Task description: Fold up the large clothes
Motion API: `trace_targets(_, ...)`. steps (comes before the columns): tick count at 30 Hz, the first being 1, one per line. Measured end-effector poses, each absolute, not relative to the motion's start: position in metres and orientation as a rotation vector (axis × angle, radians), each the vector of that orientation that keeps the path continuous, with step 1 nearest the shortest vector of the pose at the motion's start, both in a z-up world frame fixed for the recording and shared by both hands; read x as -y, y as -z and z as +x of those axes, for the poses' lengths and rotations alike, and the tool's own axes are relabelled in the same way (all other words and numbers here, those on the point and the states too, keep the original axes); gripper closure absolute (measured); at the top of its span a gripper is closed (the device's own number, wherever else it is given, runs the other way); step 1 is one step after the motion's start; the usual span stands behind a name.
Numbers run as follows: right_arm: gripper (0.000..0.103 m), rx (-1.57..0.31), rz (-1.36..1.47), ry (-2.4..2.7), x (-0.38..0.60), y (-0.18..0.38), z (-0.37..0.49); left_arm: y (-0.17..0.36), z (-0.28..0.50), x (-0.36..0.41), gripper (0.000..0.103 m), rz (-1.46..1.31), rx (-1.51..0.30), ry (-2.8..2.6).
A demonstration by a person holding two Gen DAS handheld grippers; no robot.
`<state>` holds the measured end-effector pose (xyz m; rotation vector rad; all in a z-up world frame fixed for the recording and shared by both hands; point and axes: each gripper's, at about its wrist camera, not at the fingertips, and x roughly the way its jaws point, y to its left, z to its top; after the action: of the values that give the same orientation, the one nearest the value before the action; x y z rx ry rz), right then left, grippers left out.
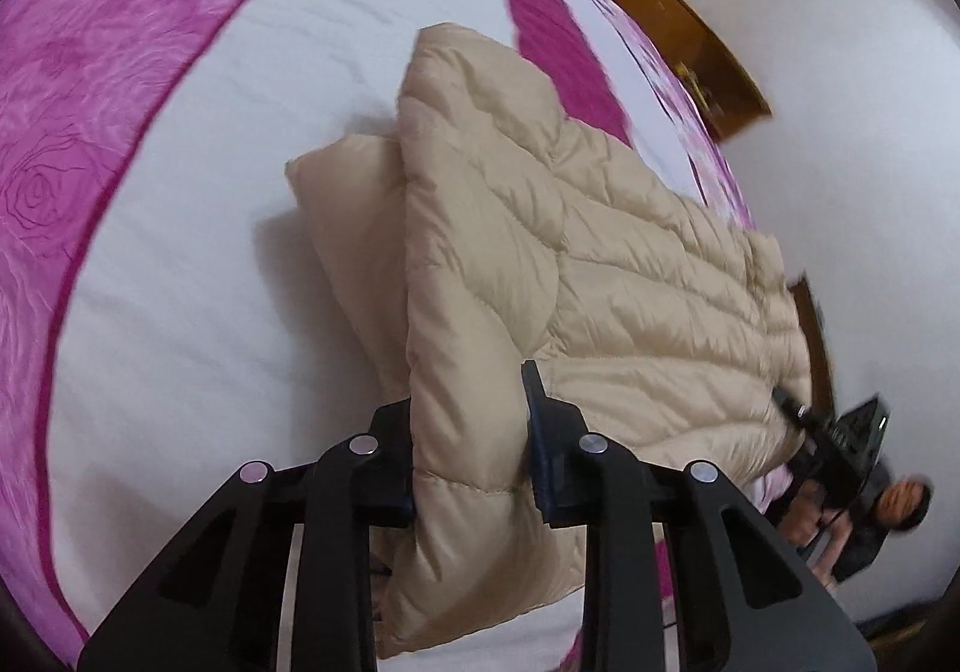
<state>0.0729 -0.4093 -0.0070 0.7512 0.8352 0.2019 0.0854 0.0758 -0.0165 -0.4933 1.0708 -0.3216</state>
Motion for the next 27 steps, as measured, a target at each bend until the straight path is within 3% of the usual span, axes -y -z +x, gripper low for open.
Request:
trace_targets(5, 0.08, -0.838, 0.752, -0.115, 0.449, 0.0, 0.038, 0.011, 0.07, -0.027, 0.073, -0.372, -1.09, 0.384)
trace_targets(8, 0.078, -0.845, 0.763, -0.093, 0.459, 0.004, 0.03, 0.01, 0.073, -0.008, 0.066, -0.267, -1.093, 0.358)
trace_targets(13, 0.057, -0.847, 0.716, -0.061, 0.46, 0.006, 0.026, -0.015, 0.085, 0.002, 0.059, -0.121, -1.085, 0.291)
trace_targets(15, 0.041, -0.831, 0.727, -0.063, 0.464, 0.004, 0.024, -0.027, 0.08, -0.002, 0.053, -0.053, -1.055, 0.242)
trace_targets(21, 0.034, -0.833, 0.7, -0.046, 0.474, 0.003, 0.018, -0.063, 0.072, -0.003, 0.049, 0.006, -1.01, 0.184)
trace_targets(27, 0.024, -0.85, 0.708, -0.052, 0.479, 0.004, 0.007, -0.064, 0.07, 0.031, 0.047, -0.01, -1.011, 0.302)
